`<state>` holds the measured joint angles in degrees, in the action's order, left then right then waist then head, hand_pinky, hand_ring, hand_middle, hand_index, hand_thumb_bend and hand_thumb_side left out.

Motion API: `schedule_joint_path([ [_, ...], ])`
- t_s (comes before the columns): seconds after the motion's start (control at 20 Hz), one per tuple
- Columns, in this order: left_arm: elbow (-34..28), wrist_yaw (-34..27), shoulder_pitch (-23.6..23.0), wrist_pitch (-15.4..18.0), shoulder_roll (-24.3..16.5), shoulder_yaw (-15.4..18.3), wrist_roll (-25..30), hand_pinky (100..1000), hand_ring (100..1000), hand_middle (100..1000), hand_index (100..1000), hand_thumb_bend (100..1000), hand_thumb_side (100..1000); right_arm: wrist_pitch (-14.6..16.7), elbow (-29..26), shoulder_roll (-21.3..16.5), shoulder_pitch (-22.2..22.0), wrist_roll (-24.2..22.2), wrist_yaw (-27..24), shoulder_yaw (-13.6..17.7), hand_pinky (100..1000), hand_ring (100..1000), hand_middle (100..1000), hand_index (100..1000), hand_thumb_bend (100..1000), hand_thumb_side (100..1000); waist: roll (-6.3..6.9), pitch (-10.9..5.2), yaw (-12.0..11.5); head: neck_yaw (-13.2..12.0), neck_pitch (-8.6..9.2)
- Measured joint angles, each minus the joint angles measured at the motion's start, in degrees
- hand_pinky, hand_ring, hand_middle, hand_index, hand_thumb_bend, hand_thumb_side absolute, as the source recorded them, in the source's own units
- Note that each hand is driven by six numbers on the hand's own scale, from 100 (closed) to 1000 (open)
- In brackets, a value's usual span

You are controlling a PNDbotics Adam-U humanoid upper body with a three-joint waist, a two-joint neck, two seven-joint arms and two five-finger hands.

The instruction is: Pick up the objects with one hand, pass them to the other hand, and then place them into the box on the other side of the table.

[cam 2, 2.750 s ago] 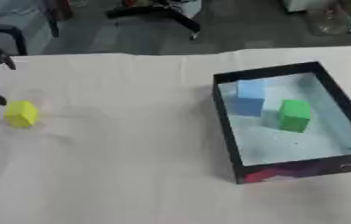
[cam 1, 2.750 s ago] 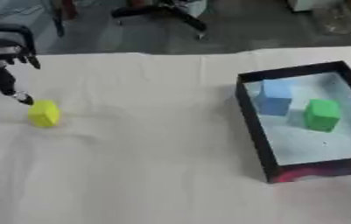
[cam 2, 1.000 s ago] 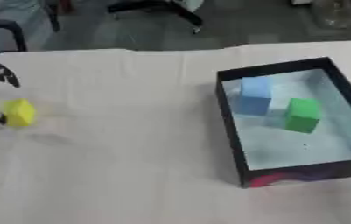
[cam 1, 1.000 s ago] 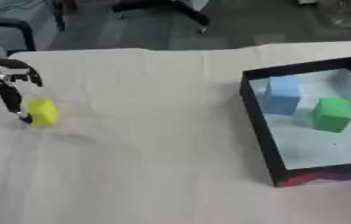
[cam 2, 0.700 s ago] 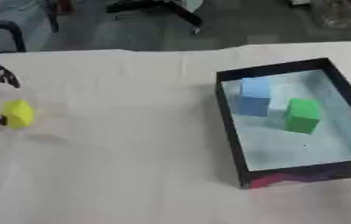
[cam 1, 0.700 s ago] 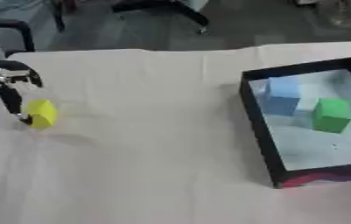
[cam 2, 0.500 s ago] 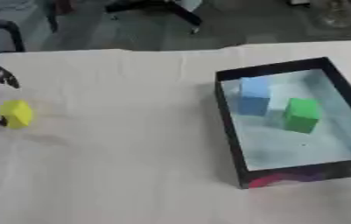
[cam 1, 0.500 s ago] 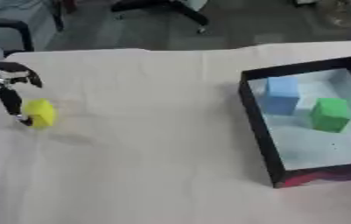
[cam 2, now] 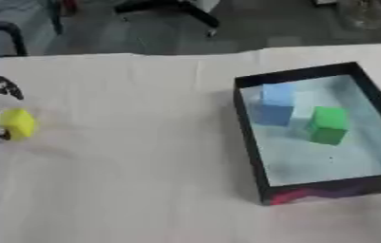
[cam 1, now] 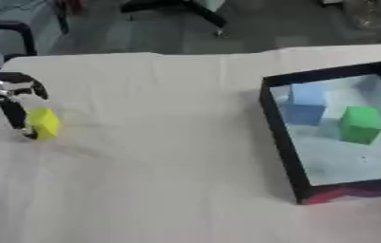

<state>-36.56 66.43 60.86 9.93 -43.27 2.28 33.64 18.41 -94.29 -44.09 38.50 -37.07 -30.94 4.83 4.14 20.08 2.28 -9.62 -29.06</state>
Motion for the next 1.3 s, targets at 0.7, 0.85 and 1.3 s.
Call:
schedule_joint_path([
  [0.7,0.75,1.05,-0.88,-0.49,0.0,0.0,-0.87,845,885,780,727,620,100,0.25,-0.01,0.01,-0.35,0.22,0.15,0.34,1000,1000,934,1000,100,100,0.0,0.03,0.19,-0.33,0.0],
  [0.85,0.8,1.05,-0.91,-0.67,0.02,0.0,-1.55,816,834,715,630,499,100,0.28,-0.01,0.01,-0.56,0.25,0.16,0.36,1000,1000,934,1000,100,100,0.0,0.25,0.41,-0.43,0.01],
  [1.3,0.89,0.85,-0.86,-1.32,0.06,0.0,-4.42,787,770,642,539,353,100,0.4,-0.01,0.01,-0.69,0.41,0.38,0.37,1000,1000,932,1000,100,100,0.0,0.26,0.09,-0.6,-0.02],
])
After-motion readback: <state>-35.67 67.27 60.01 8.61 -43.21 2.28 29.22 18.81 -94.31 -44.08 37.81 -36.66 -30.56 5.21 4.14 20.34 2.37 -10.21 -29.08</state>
